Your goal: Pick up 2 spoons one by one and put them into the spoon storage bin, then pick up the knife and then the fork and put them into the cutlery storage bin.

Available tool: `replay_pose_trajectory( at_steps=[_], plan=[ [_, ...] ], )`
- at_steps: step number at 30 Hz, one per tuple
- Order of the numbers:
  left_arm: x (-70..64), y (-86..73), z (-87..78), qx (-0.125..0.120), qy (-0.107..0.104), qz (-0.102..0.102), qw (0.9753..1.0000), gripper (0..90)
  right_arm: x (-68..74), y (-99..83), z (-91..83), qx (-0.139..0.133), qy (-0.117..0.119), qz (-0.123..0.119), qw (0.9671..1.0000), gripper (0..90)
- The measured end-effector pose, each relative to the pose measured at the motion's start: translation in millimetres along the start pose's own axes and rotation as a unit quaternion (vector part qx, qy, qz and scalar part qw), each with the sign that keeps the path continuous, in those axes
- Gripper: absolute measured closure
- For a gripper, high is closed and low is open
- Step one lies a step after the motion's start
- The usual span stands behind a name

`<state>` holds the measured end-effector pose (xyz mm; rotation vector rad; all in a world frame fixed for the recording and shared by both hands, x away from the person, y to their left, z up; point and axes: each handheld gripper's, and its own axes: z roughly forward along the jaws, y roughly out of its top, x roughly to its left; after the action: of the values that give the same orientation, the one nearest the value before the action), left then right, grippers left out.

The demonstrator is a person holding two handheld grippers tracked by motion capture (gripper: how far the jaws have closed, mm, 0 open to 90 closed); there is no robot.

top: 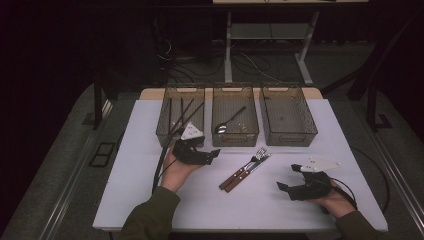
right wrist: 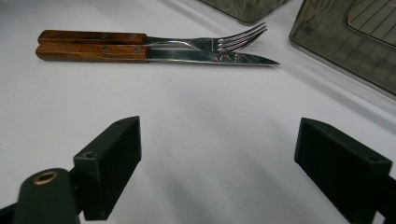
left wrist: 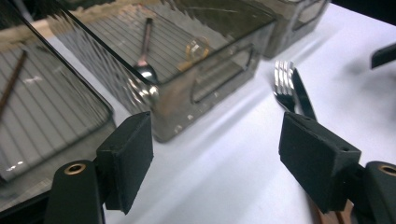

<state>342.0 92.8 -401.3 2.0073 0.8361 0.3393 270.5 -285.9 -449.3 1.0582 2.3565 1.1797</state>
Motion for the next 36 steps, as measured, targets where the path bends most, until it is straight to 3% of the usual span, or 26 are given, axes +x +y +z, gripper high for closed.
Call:
replay_pose_trajectory(
  at_steps=[5, 9, 17, 21, 36],
  plan=[
    [-8.0, -7.8, -4.4, -0.009, -0.016, 0.0, 0.9998, 25.3, 0.1, 0.1, -0.6, 0.0, 0.0, 0.001, 1.0, 14.4],
    [-14.6, -13.2, -3.6, -0.001, -0.024, 0.008, 0.9997, 29.6, 0.5, 0.4, 0.3, 0.0, 0.0, -0.002, 1.0, 14.4],
    [-30.6, -20.1, 0.7, 0.011, -0.061, 0.015, 0.9979, 49.4, 0.3, 0.5, 0.2, 0.001, -0.001, -0.002, 1.0, 14.4],
    [-35.8, -21.4, 4.9, 0.02, -0.065, 0.024, 0.9974, 60.4, 0.7, 0.7, 0.4, 0.002, 0.0, -0.001, 1.0, 14.4],
    [-44.2, -18.9, 27.5, 0.031, -0.078, 0.017, 0.9963, 62.1, 0.4, 1.2, 1.0, 0.001, 0.001, -0.003, 1.0, 14.4]
  ],
)
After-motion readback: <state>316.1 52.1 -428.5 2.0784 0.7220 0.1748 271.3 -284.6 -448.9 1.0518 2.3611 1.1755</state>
